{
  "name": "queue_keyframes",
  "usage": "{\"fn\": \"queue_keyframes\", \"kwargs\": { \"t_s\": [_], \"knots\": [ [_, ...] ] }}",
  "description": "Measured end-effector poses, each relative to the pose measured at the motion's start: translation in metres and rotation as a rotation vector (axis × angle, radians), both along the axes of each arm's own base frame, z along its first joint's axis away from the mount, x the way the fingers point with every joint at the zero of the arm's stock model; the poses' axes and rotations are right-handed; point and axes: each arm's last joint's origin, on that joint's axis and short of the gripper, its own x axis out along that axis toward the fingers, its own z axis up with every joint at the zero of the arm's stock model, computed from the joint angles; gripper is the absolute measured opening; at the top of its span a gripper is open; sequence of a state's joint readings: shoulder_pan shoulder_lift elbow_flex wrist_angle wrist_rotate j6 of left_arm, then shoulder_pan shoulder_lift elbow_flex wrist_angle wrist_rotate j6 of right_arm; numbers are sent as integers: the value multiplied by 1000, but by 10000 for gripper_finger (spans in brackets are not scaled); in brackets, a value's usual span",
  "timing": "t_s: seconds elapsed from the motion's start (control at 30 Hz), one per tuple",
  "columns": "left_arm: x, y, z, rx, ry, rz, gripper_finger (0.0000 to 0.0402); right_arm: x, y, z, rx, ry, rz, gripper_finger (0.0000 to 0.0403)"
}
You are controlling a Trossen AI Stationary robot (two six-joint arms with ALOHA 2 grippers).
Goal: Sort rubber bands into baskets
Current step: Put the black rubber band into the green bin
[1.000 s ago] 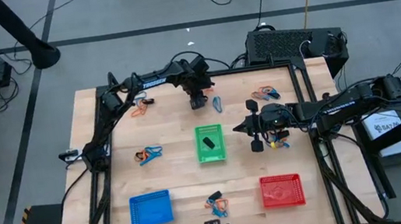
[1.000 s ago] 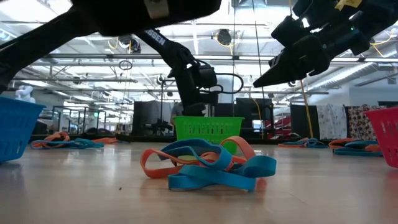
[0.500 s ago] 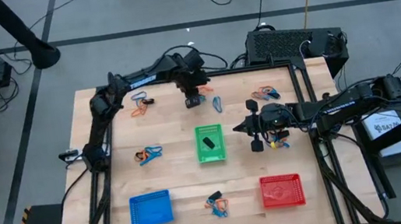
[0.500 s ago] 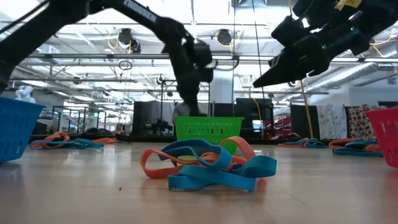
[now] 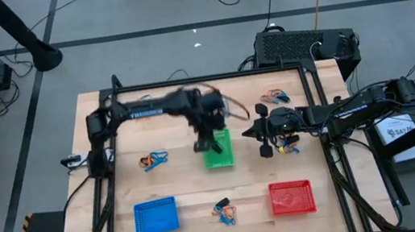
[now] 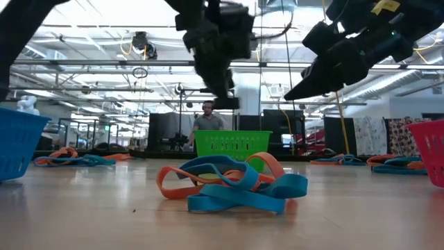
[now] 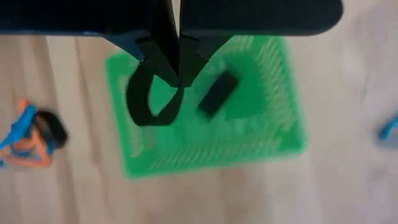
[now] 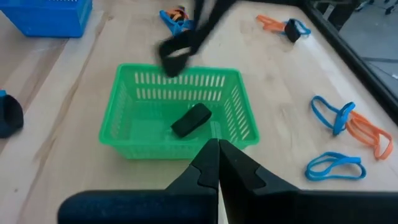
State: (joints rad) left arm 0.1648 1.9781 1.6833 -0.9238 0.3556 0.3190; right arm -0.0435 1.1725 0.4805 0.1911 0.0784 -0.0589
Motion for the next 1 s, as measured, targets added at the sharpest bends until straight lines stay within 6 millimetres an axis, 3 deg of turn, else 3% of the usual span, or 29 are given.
{"fn": "queue_keyframes", "kwargs": {
  "t_s": [0.17, 0.37, 0.63, 1.0],
  "knots": [
    [4, -48, -21, 249, 14, -18, 0, 0, 0, -1, 55, 3, -28, 0],
    [4, -62, -33, 354, -3, 19, 0, 0, 3, -1, 87, 0, -36, 0],
    [2, -55, -39, 400, 19, 71, 18, 0, 3, -1, 88, -1, -34, 0],
    [1, -54, -39, 410, 21, 76, 83, 0, 3, -1, 70, 1, -25, 0]
  ]
}}
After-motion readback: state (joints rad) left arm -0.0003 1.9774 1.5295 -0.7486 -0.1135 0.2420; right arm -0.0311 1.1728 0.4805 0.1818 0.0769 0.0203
